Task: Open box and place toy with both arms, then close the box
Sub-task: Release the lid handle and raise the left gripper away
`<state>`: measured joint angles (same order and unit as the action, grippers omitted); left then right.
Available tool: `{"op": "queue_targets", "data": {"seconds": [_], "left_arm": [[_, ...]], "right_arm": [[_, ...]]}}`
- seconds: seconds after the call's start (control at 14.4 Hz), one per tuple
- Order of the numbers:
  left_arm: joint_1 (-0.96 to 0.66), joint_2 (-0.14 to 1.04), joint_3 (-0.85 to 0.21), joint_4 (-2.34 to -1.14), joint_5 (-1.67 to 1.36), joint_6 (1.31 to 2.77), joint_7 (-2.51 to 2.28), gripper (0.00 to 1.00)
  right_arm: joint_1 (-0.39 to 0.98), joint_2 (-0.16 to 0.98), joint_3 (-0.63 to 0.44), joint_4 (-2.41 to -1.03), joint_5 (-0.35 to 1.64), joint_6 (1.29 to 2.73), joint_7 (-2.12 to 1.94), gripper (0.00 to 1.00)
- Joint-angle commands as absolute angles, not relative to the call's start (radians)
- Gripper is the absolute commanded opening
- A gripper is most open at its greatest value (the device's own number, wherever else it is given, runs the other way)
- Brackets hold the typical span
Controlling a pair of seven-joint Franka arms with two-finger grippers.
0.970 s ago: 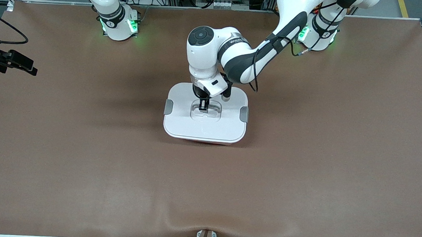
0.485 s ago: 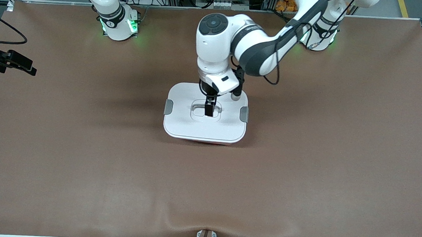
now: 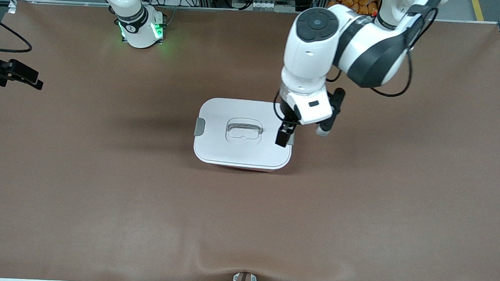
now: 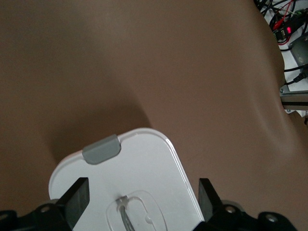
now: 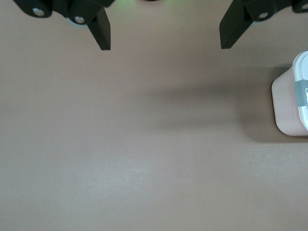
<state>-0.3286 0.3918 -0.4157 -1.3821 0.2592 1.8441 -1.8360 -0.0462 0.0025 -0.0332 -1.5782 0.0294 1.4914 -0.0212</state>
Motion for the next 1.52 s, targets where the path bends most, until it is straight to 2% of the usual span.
{"op": "queue_targets", "data": {"seconds": [0.0,0.35,0.76,1.25,1.32,1.45], "left_arm": [[-0.255,0.342,-0.425,-1.397,0.204,1.760,-1.599,1.00],[-0.077,0.267,-0.423,-1.404,0.083,1.648,-1.245,1.00],[0.075,0.187,-0.423,-1.405,0.080,1.533,-0.852,1.00],[0.152,0.127,-0.408,-1.411,0.077,1.499,-0.577,1.00],[0.131,0.118,-0.369,-1.423,0.077,1.497,-0.557,1.00],[0.017,0.062,-0.219,-1.466,0.058,1.499,-0.470,1.00]], "right_arm": [[-0.063,0.008,-0.025,-1.565,0.037,1.488,-0.020,1.00],[-0.063,0.008,-0.025,-1.563,0.037,1.488,-0.020,1.00],[-0.064,0.008,-0.025,-1.565,0.038,1.488,-0.020,1.00],[-0.061,0.005,-0.025,-1.559,0.040,1.503,-0.020,1.00],[-0.061,0.005,-0.025,-1.559,0.040,1.502,-0.020,1.00],[-0.061,0.005,-0.025,-1.559,0.040,1.502,-0.020,1.00]]}}
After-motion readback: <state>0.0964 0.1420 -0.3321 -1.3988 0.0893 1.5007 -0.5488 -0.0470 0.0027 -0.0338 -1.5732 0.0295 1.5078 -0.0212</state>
